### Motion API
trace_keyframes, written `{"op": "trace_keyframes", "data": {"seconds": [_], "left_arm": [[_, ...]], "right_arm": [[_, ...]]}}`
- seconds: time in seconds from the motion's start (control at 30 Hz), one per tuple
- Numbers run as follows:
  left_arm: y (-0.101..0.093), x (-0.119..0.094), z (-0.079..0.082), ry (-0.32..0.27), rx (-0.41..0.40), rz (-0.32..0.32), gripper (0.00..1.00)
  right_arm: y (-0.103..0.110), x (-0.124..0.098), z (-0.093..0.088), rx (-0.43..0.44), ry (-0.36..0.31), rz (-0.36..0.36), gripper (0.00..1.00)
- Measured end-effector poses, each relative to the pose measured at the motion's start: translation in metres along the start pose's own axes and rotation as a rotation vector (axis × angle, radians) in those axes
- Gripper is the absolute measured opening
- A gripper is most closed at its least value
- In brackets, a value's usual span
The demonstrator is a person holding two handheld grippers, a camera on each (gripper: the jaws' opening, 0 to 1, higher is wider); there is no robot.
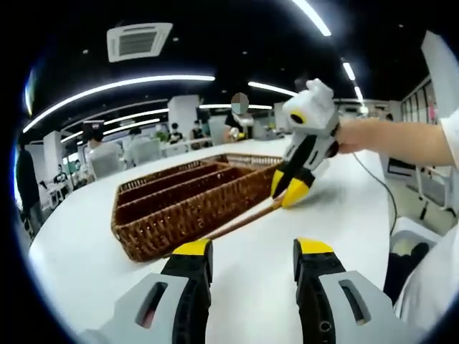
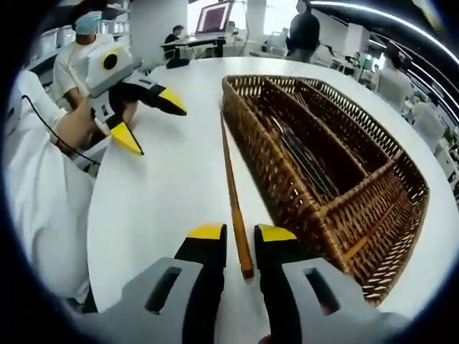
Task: Arrange the knives, forks, and spoons in their matching storage slots by inserting each utensil handle-first until every utensil is classified and aligned in the correct compartment
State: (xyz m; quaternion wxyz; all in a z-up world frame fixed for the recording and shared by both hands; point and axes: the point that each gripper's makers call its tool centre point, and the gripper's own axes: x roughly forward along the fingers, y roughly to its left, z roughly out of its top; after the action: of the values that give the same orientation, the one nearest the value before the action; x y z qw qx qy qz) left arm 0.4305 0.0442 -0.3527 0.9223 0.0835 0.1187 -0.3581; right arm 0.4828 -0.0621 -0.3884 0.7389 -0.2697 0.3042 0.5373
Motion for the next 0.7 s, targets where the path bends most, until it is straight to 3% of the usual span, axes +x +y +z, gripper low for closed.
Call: {"op": "trace_keyframes", "data": {"seconds": [0.2,0.23,0.47,0.7], "left_arm": [[0.0,-0.001,-0.001,-0.003,-0.005,0.003,0.44],[0.0,-0.001,-0.001,-0.002,-0.006,0.004,0.44],[0.001,-0.002,-0.001,-0.006,-0.011,0.006,0.44],[-0.001,-0.001,-0.002,-0.005,-0.011,0.002,0.44]], "right_arm": [[0.002,0.001,0.0,-0.002,0.053,0.027,0.14],[0.005,0.0,-0.003,0.031,0.078,0.051,0.11],[0.009,-0.001,-0.004,0.039,0.115,0.075,0.07],[0.017,0.0,-0.002,0.103,0.099,0.115,0.06]]}}
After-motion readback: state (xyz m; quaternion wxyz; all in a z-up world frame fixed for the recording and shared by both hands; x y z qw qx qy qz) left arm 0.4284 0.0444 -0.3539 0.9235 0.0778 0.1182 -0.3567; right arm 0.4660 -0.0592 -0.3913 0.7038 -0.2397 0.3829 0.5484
